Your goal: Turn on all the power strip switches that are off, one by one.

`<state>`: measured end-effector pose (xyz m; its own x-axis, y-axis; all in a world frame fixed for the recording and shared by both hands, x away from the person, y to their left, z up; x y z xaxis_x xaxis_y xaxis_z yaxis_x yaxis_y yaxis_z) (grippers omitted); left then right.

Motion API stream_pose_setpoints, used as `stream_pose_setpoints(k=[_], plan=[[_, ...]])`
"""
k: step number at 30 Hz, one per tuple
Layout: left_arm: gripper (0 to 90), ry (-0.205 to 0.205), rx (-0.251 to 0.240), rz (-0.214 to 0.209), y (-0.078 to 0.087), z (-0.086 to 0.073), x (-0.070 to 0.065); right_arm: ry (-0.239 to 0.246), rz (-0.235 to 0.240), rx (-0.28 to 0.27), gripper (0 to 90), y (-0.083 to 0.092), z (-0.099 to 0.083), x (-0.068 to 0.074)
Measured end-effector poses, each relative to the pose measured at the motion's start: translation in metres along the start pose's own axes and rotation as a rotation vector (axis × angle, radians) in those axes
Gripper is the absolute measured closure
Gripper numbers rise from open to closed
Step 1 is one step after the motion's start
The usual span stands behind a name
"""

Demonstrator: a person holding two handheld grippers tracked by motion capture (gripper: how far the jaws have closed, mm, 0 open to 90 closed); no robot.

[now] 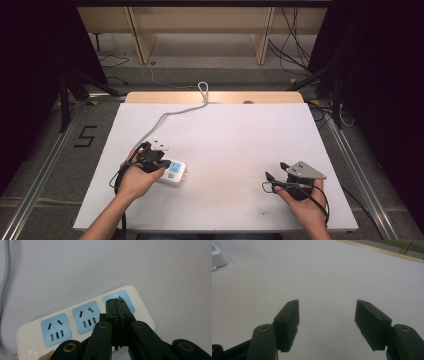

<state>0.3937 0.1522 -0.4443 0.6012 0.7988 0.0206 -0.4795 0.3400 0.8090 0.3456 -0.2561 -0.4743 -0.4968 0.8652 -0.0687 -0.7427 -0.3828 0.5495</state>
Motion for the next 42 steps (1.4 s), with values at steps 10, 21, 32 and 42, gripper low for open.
stream_pose_setpoints(k=[10,21,32,42], plan=[[89.5,-0.001,0.017,-0.005,-0.0009,0.0001,-0.0014,0.002,-0.002,0.002,37.4,-0.0001,-0.0002,-0.0003],[89.5,-0.012,0.078,-0.006,-0.0031,0.0026,-0.0031,0.004,-0.005,0.003,37.6,0.0002,-0.0003,-0.0003],[89.5,0.004,0.128,-0.006,-0.0036,0.0048,-0.0020,0.002,-0.007,0.007,37.6,0.0000,-0.0006,-0.0004],[89.6,0.005,0.165,-0.022,-0.0070,0.0050,-0.0047,0.005,-0.010,0.010,37.8,-0.0005,-0.0009,-0.0006]])
Point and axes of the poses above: each handheld gripper's, and its own axes: y roughly backward along the jaws, z roughly out of its top, x roughly to its left, the point moved 2 cm from there along -y, roughly forward along the jaws, and after that the axes turned 2 degrees about x, right-handed, at the moved point
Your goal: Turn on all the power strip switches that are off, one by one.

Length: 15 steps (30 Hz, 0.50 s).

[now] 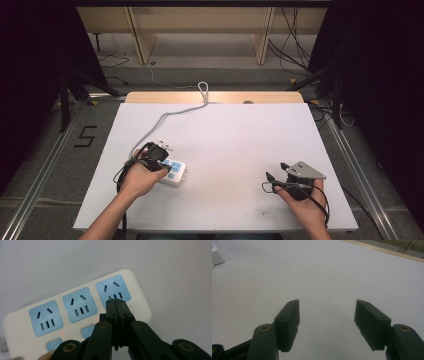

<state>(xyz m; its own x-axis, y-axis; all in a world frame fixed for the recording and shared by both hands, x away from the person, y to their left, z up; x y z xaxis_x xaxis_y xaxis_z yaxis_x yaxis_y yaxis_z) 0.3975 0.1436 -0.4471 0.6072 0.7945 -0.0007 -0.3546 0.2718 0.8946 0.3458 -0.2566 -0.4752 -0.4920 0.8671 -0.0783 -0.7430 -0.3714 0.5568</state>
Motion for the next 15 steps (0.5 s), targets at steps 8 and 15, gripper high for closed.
stream_pose_setpoints(k=[8,15], plan=[[89.6,-0.001,0.010,-0.007,-0.0032,0.0018,-0.0022,-0.002,0.000,0.002,37.9,0.0000,-0.0001,0.0002],[89.6,-0.014,0.024,-0.013,-0.0046,0.0020,-0.0036,-0.001,0.003,-0.003,38.0,0.0000,0.0002,0.0006]])
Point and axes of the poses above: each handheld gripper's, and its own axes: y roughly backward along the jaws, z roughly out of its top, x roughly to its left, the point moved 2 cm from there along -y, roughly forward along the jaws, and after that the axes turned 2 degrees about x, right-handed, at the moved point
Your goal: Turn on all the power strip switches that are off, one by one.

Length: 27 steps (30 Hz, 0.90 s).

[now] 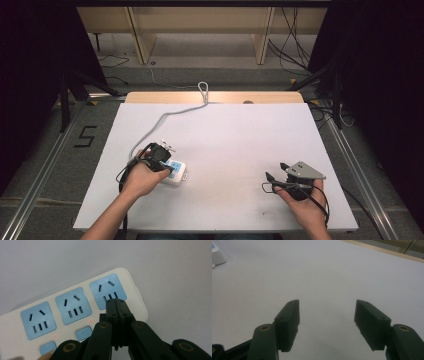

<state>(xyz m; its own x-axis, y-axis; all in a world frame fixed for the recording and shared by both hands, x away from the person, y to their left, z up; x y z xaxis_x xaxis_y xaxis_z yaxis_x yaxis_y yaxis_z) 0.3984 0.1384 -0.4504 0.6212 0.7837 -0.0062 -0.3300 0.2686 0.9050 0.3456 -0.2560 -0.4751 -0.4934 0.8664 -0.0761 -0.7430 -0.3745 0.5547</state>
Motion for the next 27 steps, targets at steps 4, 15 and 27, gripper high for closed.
stream_pose_setpoints(k=[4,15,27], plan=[[89.6,0.003,0.003,-0.006,-0.0004,0.0000,-0.0010,0.006,-0.004,-0.002,38.0,-0.0003,0.0002,0.0002],[89.5,0.001,0.018,-0.017,-0.0040,0.0004,-0.0028,0.010,0.009,-0.010,35.3,-0.0001,0.0007,0.0009],[89.5,0.005,0.026,-0.022,-0.0047,0.0015,-0.0026,0.015,0.003,-0.002,35.3,-0.0007,0.0001,0.0008]])
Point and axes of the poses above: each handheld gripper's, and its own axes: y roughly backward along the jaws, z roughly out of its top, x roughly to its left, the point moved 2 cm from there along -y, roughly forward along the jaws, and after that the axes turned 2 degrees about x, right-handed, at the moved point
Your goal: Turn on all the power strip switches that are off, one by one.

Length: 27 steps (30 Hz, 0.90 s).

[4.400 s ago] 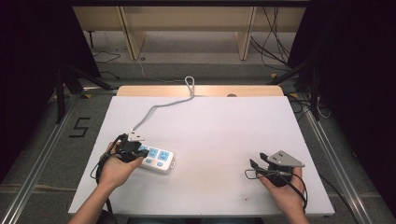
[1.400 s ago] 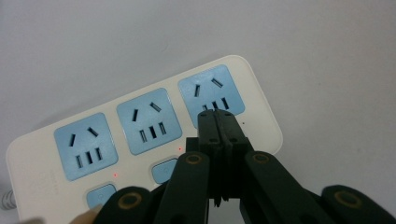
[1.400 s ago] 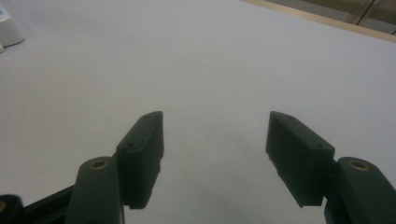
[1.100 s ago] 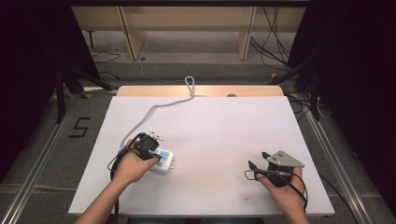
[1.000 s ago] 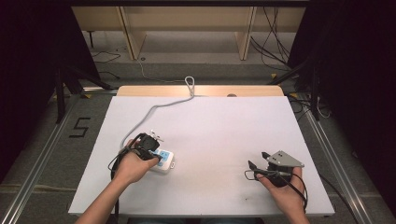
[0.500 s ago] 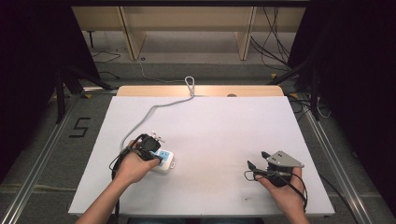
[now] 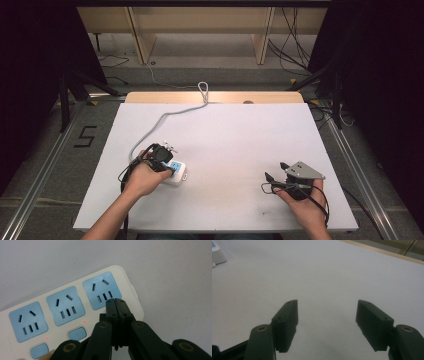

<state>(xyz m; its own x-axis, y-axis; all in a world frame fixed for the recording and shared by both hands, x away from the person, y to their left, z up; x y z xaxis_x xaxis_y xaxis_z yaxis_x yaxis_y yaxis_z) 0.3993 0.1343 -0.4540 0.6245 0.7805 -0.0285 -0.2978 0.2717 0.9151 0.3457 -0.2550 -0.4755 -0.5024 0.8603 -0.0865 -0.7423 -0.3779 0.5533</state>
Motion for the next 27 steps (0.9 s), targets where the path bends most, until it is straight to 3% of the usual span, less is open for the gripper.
stream_pose_setpoints(k=[27], plan=[[89.8,0.012,0.020,-0.023,-0.0024,0.0006,0.0030,0.001,-0.004,0.004,35.3,0.0006,0.0000,0.0001]])
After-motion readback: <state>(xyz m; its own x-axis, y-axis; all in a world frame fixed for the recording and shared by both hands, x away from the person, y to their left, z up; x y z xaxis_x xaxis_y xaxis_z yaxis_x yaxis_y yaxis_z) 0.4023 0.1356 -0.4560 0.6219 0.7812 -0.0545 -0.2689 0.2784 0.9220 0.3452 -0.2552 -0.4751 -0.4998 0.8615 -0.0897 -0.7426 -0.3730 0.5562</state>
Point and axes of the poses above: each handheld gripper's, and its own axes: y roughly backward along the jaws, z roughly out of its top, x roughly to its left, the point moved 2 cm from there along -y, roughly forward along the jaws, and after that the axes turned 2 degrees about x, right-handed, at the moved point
